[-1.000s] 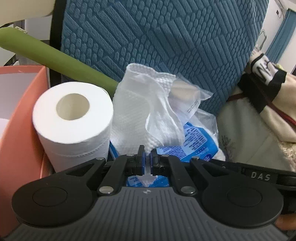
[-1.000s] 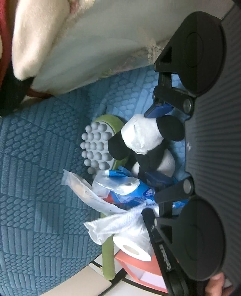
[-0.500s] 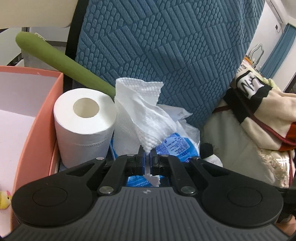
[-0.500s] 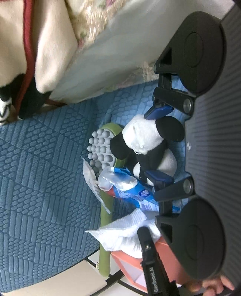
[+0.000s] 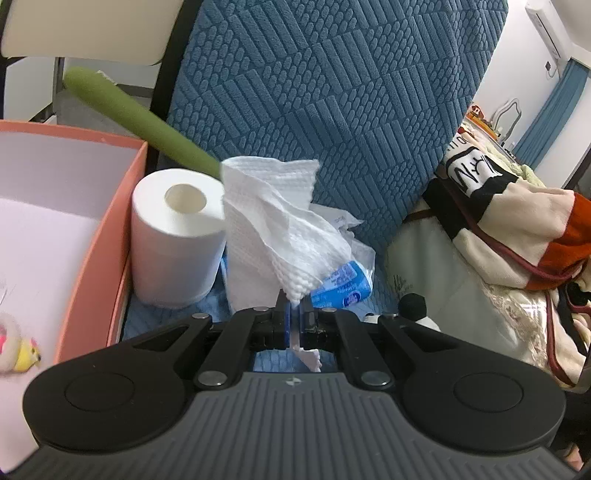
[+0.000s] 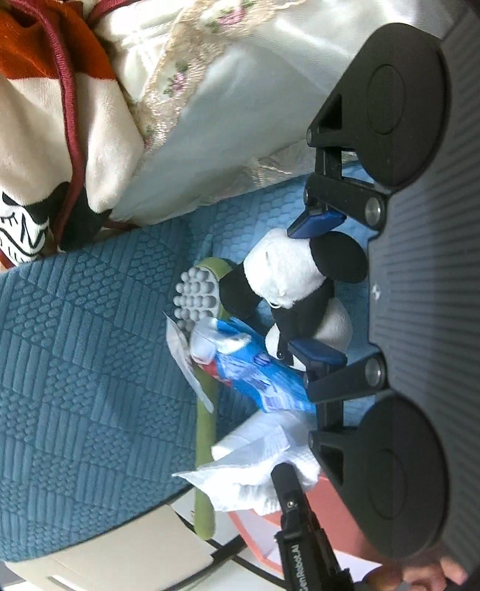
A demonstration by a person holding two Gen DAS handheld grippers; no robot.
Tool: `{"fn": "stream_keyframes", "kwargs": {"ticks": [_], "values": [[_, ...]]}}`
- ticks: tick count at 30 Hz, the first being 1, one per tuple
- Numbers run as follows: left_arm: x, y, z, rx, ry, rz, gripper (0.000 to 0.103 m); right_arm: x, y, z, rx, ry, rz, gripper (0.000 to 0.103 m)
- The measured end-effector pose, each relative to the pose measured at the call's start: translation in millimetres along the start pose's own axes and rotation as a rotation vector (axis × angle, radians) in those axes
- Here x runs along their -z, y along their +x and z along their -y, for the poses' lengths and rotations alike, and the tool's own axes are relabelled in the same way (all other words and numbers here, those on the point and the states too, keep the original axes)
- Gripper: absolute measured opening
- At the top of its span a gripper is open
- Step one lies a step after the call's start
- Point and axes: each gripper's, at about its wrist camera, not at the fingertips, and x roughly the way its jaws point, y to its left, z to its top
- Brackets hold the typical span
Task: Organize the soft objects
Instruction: 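Lift the tissues with the left tool while the right tool lifts the panda, then carry the tissues with the left tool while the right tool carries the panda over the box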
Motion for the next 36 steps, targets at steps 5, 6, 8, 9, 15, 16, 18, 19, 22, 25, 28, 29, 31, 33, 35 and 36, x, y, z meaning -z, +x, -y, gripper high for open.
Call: {"fn": "stream_keyframes", "kwargs": {"ticks": [5,6,8,9,15,16,18,19,22,25,28,29,31,33,35,36], "values": [[6,-10,-3,0.007,0.005,-0.016,0.005,14,-12,-7,-0.008,-0.017,-0.013,0.063],[8,-12,-3,0.003,0.009,-0.017,0.005,16,-13,-7,-0.011,-0.018,-0.015,0.063],[11,-16,-4,0.009,0.011,-0.029,0.005,19,-17,-9,-0.011,-0.017,-0.02,0.063],[13,-19,-5,0.013,0.009,-0.034,0.005,21,-19,-10,-0.011,-0.02,-0.021,0.063],[27,-35,-11,-0.004,0.009,-0.056,0.005,32,-32,-19,-0.011,-0.055,-0.035,0.063],[29,-37,-12,-0.008,0.006,-0.061,0.005,34,-34,-20,-0.01,-0.058,-0.037,0.063],[34,-43,-16,-0.015,0.0,-0.07,0.005,39,-39,-23,-0.01,-0.065,-0.042,0.063],[36,-46,-18,-0.016,-0.003,-0.073,0.005,42,-42,-25,-0.012,-0.07,-0.044,0.063],[43,-54,-19,-0.02,-0.006,-0.082,0.005,50,-49,-30,-0.016,-0.087,-0.048,0.063],[48,-60,-16,-0.027,0.011,-0.093,0.005,57,-55,-34,-0.01,-0.105,-0.052,0.063],[53,-66,-14,-0.027,0.001,-0.105,0.005,62,-58,-35,-0.012,-0.102,-0.065,0.063],[54,-67,-14,-0.029,0.001,-0.108,0.005,62,-59,-34,-0.01,-0.098,-0.072,0.063],[57,-71,-11,-0.036,0.01,-0.114,0.005,63,-61,-34,-0.009,-0.092,-0.079,0.063],[58,-74,-10,-0.039,0.014,-0.124,0.005,65,-64,-34,-0.001,-0.091,-0.084,0.063],[59,-79,-10,-0.039,0.014,-0.132,0.005,69,-67,-35,-0.001,-0.084,-0.096,0.063],[59,-81,-9,-0.038,0.017,-0.132,0.005,71,-68,-35,-0.004,-0.079,-0.104,0.063]]}}
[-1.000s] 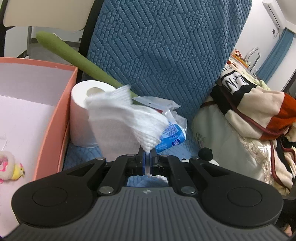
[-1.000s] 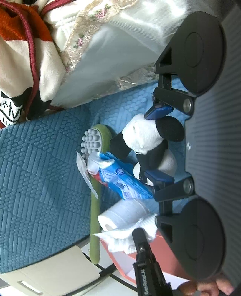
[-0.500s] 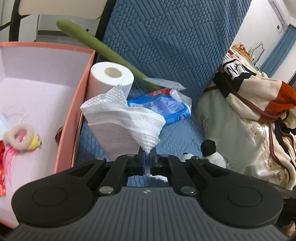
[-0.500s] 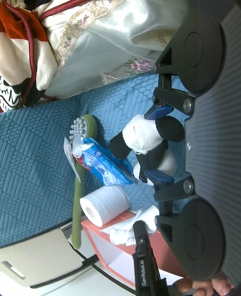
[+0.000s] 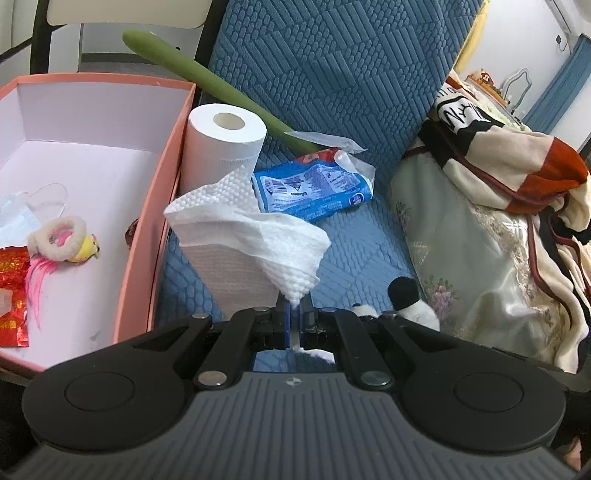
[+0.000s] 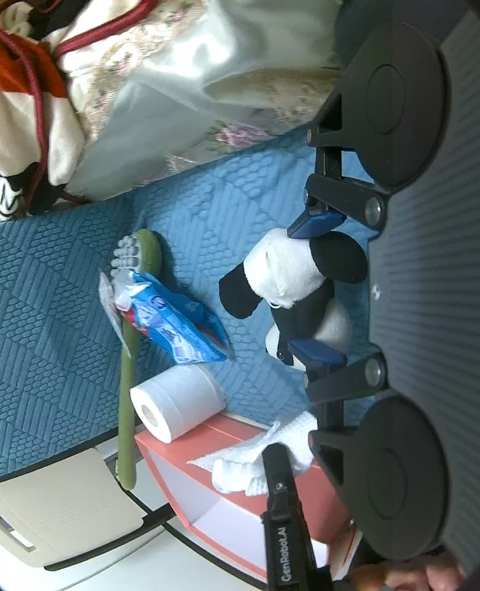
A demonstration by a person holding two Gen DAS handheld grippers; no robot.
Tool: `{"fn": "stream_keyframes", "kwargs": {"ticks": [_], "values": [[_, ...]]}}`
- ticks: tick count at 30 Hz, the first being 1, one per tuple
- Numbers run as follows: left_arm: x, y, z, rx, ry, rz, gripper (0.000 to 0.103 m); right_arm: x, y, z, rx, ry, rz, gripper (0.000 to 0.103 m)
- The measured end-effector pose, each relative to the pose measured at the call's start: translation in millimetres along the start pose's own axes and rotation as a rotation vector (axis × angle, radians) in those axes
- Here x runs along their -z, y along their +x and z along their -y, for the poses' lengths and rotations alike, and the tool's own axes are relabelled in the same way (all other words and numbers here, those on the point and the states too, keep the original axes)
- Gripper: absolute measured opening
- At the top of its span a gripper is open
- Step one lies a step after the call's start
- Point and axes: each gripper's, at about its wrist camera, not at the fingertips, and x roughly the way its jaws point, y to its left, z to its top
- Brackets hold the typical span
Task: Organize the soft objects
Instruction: 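Carry the tissues with the left tool while the right tool carries the panda over the box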
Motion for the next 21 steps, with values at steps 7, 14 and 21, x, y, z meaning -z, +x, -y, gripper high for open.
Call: {"fn": "stream_keyframes", "kwargs": {"ticks": [7,14,21], "values": [[-6,-21,0,0.016,-0.005,-0.006,0.005,-3,-10,-10,0.005,-0.003,-0.005,0.063],[-32,-41,-3,0.015,-0.002,-0.012,0.005,-26,-25,-27,-0.002,-0.012,0.017,0.063],[-66,-66,-17,0.005,0.016,-0.012,0.005,-54,-39,-63,-0.026,-0.034,0.032,0.063]]}}
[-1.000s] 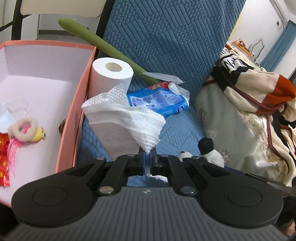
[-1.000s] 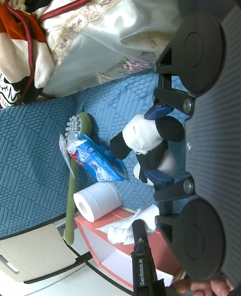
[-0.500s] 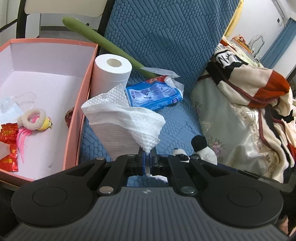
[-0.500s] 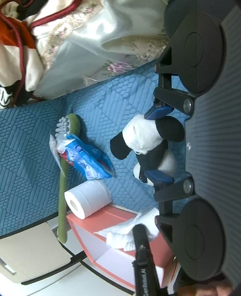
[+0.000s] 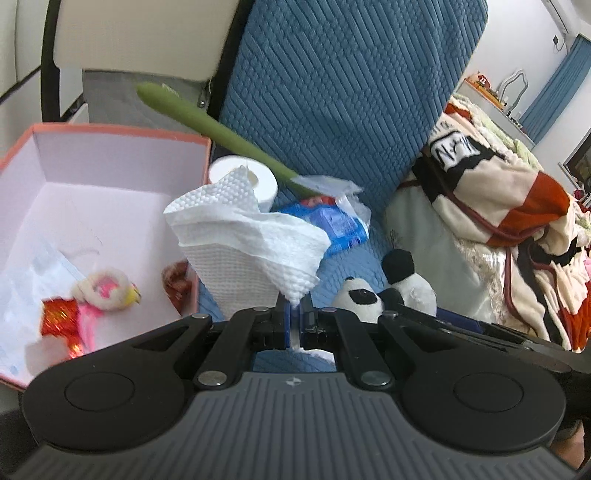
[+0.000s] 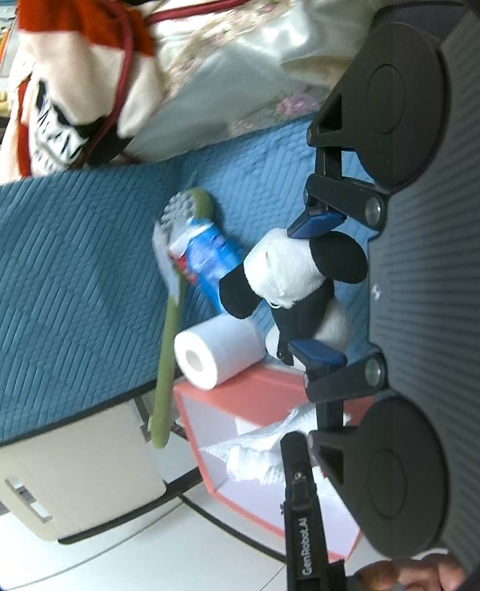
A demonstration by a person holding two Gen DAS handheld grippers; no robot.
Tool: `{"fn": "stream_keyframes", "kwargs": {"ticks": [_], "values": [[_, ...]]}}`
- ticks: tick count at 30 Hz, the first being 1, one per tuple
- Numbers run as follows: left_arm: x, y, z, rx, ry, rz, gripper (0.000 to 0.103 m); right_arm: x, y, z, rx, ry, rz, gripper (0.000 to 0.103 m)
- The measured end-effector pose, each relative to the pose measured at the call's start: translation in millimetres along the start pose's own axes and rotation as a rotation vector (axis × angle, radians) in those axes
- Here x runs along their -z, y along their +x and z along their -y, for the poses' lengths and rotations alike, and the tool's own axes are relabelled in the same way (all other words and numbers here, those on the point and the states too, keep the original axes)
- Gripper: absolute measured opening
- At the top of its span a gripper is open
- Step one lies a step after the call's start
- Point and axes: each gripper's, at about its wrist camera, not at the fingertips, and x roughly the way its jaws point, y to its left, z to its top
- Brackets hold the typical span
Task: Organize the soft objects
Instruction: 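Carry the tissues with the left tool while the right tool carries the panda over the box, then open both tools to drop the tissues and panda into the box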
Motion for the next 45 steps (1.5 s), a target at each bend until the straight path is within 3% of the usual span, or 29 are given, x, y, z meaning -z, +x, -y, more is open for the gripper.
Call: {"fn": "stream_keyframes", "kwargs": {"ticks": [10,19,26,33,38,45], "values": [[-53,-43,-55,-0.034,-0.014,0.056,0.005,-40,6,-75,-0.06,-0.05,0.034,0.063],[-74,-77,-122,-0.092,-0.05,0.095,0.005,-58,18,-144,-0.142,-0.092,0.075,0.063],[-61,-61,-176,-0.145,-0.1,0.029,0.005,-45,50,-192,-0.148,-0.178,0.035,0.063],[-29,-35,-220,-0.166,-0.162,-0.073,0.005,-8,97,-208,-0.129,-0.228,-0.107,0.064],[-19,-30,-233,-0.174,-0.186,-0.103,0.005,8,115,-211,-0.116,-0.257,-0.17,0.065],[-16,-32,-232,-0.198,-0.198,-0.095,0.006,9,117,-213,-0.118,-0.278,-0.179,0.067]]}}
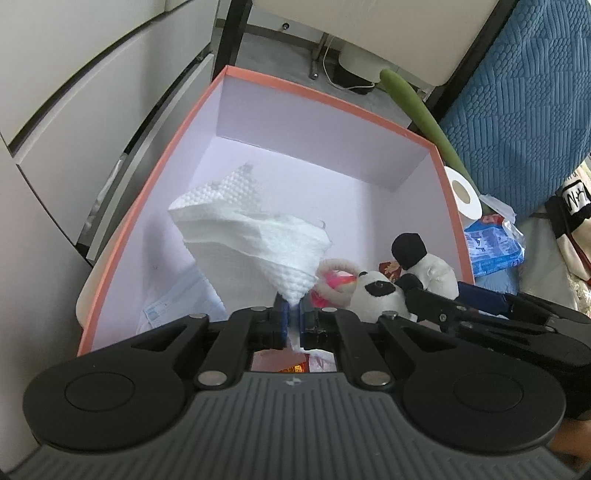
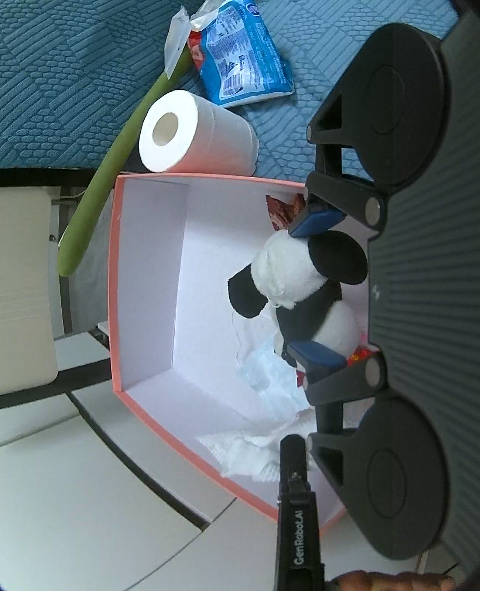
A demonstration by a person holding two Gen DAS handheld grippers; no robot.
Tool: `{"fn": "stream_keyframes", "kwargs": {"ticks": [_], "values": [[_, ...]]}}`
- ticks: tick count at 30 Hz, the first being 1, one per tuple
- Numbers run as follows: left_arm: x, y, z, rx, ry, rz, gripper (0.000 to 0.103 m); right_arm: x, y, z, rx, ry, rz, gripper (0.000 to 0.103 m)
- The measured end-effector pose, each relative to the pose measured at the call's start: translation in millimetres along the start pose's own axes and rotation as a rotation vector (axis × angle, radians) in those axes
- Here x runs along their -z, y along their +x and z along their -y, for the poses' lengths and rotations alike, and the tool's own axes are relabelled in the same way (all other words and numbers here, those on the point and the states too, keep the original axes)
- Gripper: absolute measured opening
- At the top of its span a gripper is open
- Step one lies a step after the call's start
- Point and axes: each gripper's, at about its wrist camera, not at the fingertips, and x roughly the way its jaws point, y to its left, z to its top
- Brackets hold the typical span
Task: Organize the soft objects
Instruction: 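Open both tools to drop the tissues and panda into the box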
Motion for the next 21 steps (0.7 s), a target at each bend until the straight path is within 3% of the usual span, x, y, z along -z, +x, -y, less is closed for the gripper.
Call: {"fn": "stream_keyframes", "kwargs": {"ticks": [3,4,5,6,8,21], "values": [[0,-4,1,-0.012,-0.005,-0.002,0.017,-2,-4,-1,-0.041,-0.004,-0.004,0.065],[-1,-6,1,-0.013,-0.007,0.003,0.03,-3,-5,0,-0.063,0.007,-0.004,0.065],[0,-8,0,-0.016,-0.008,0.012,0.041,-4,-8,2,-0.088,0.019,0.002,0.069],[0,-12,2,-0.019,-0.006,0.026,0.043,-5,-12,3,-0.103,0.025,0.011,0.078],[1,-21,6,-0.026,0.001,0.051,0.045,-6,-21,4,-0.101,0.018,0.029,0.085],[20,-85,75,0.005,0.046,0.215,0.047,-3,-97,39,-0.087,0.041,0.188,0.086]]}}
